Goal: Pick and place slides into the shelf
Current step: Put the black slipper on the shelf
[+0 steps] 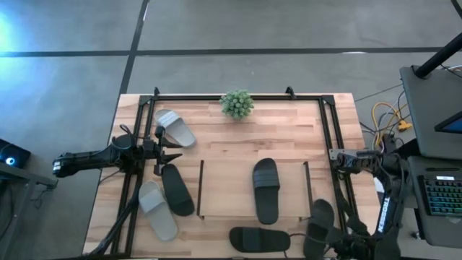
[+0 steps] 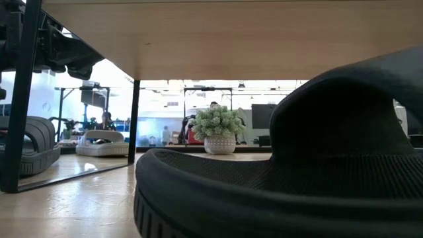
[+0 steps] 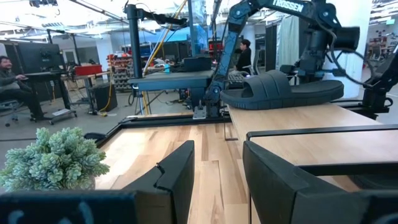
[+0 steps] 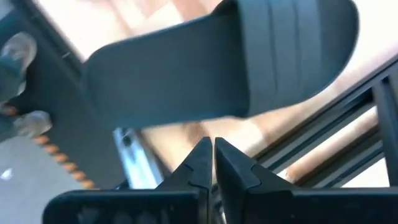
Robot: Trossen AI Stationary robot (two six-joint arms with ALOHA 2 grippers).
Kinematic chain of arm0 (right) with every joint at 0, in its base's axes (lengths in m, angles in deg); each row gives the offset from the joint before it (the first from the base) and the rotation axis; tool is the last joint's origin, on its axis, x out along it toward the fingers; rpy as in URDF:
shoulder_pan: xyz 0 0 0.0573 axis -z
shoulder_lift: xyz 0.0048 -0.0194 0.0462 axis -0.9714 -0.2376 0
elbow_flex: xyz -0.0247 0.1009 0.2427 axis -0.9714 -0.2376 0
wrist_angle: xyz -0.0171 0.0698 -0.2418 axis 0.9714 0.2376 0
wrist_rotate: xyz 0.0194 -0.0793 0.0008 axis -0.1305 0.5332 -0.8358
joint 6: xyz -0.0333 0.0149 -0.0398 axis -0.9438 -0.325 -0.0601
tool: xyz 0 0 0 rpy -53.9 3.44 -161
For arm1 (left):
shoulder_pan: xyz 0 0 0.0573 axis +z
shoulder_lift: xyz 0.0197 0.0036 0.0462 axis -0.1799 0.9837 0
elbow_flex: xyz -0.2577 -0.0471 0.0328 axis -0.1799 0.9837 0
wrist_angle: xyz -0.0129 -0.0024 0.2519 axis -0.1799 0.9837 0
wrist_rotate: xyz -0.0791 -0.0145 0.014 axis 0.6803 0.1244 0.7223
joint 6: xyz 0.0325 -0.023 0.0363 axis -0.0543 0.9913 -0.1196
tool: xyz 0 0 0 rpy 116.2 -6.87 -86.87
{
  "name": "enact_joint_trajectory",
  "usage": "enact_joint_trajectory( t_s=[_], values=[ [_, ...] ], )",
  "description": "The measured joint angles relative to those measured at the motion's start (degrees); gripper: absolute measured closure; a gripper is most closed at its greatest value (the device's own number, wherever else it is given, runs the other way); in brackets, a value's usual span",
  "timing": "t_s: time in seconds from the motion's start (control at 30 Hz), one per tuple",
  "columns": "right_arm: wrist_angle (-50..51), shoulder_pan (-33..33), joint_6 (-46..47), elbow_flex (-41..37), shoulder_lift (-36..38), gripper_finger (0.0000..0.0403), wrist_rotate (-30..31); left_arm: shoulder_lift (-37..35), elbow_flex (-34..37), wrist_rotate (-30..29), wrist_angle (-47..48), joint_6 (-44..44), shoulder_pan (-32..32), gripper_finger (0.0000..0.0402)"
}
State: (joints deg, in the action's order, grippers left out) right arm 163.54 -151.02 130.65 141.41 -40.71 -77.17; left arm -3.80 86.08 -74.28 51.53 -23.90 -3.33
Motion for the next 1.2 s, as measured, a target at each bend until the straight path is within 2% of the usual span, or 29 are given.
enact_joint_trajectory(
  t_s=[0.13,0.33,0.53,0.97,1.2],
  values=[
    [2.1,0.0,-0.5,0.0,-2.7,0.0358,0.4,0.0,0.0,0.0,0.0,0.0,0.0,0.0278],
    [7.1,0.0,1.4,-0.1,-5.3,0.0275,1.4,0.0,0.0,0.0,0.0,0.0,0.0,0.0278],
    [9.8,-0.1,-2.9,-0.2,-8.8,0.0217,0.9,0.0,0.0,0.0,0.0,0.0,0.0,0.0278],
    [12.8,0.0,-4.3,-0.3,-12.5,0.0204,2.4,0.0,0.0,0.0,0.0,0.0,0.0,0.0278],
    [12.9,1.1,-4.5,-0.3,-12.3,0.0204,8.4,0.0,0.0,0.0,0.0,0.0,0.0,0.0278]
  ],
)
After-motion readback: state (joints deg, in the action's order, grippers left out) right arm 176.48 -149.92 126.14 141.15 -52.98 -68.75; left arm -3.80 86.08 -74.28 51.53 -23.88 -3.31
